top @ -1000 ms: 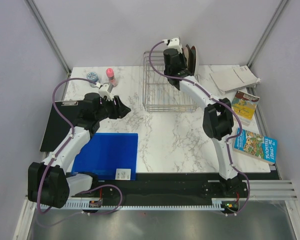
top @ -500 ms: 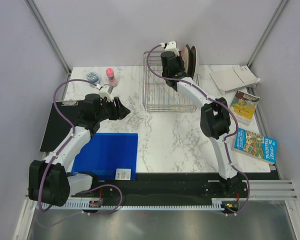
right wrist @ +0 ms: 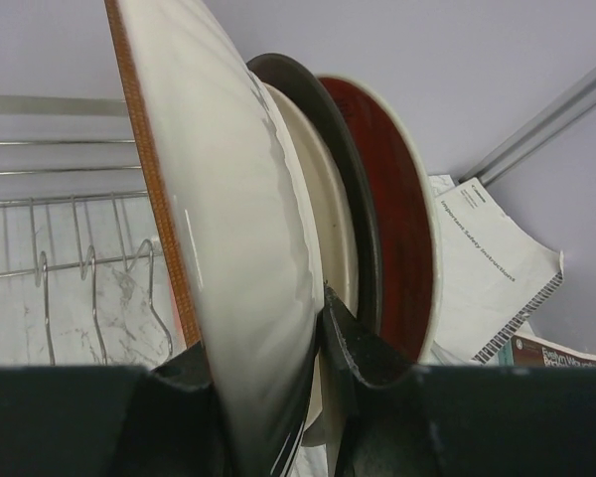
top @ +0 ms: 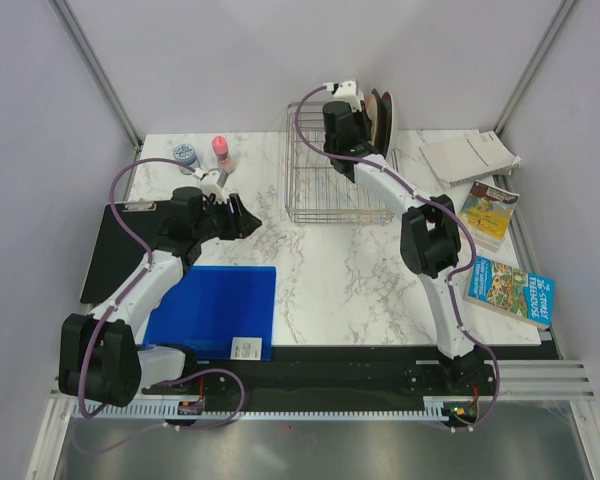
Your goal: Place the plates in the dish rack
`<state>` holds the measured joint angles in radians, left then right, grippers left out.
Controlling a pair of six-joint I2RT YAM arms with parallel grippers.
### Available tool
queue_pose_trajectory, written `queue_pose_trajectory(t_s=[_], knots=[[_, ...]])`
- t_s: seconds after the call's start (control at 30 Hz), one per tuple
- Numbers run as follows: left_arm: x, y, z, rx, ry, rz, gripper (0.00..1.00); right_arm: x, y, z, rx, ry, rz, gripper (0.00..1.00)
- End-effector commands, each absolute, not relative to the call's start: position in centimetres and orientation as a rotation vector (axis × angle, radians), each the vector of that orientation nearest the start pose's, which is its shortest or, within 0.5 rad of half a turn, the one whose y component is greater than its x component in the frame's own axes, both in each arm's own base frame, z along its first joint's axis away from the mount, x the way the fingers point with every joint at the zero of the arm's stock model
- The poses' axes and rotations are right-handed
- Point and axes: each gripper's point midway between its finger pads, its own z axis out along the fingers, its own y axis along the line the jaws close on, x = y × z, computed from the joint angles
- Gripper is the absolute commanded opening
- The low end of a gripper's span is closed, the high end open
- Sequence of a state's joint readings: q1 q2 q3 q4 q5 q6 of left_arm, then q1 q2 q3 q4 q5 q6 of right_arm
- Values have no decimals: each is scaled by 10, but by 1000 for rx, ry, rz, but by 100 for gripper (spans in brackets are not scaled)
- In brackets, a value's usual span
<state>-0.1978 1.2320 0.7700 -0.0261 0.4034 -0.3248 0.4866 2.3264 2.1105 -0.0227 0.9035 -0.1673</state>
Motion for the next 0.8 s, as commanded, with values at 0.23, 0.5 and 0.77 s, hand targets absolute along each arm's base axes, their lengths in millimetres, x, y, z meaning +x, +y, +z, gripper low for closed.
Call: queue_pose_trajectory(t_s=[0.23,0.5,0.77], knots=[[348,-157,182,131,2033,-779,55,614,148,272,208,1625,-569,0],[346,-155,178,131,2040,-767,55,623,158,237,151,1674,-575,0],[349,-154,178,134,2050,-759,55,630,161,216,135,1683,-606,3]])
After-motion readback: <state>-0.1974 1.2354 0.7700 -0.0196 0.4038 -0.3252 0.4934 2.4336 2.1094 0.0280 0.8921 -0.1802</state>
